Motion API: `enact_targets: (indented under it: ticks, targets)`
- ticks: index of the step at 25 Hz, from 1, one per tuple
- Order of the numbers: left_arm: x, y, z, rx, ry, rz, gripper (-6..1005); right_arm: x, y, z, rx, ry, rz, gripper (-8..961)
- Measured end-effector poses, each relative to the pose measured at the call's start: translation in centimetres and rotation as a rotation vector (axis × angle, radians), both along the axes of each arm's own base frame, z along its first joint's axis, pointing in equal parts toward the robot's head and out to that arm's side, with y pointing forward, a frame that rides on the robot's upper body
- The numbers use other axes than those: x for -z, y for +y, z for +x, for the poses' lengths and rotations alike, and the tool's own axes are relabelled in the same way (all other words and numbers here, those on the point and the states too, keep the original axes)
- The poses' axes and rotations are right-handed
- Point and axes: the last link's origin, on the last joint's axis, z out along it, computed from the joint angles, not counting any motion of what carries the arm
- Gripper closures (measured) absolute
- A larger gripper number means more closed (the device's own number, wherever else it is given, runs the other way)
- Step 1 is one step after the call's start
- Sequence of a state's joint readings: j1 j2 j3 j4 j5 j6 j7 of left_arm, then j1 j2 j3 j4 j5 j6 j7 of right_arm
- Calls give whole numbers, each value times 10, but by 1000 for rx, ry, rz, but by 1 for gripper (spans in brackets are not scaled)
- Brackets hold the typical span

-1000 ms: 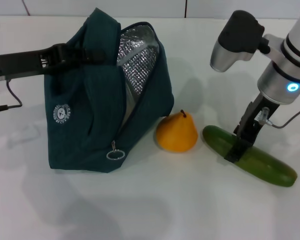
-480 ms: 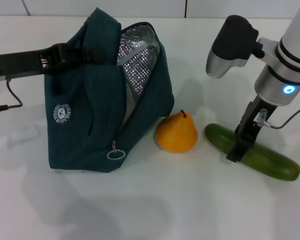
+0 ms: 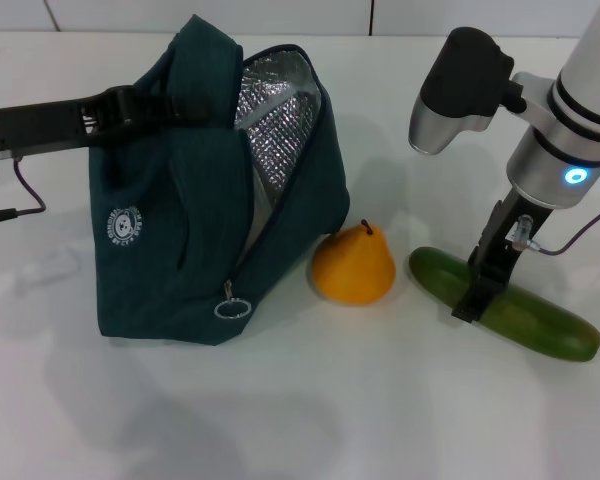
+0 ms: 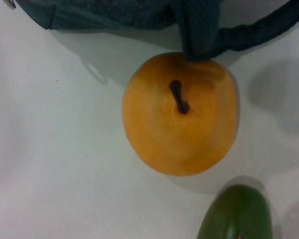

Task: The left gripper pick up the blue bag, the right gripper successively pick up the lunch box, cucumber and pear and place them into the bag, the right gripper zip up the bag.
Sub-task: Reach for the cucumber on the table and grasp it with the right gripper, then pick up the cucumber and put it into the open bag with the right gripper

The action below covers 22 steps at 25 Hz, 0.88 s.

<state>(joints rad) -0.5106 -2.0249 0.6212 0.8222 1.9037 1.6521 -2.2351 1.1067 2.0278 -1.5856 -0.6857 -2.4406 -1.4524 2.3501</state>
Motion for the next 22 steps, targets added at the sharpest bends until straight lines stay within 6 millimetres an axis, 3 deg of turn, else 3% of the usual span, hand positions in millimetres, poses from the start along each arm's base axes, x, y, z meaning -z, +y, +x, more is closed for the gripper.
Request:
enact_targets:
  ticks: [15,22]
  targets:
    - [0,0,0,0,0,0,932,0,-1,0,-3,-10,-5,176]
    - [0,0,0,0,-1,1,931,1,0,-1,-6,-9,-2,316]
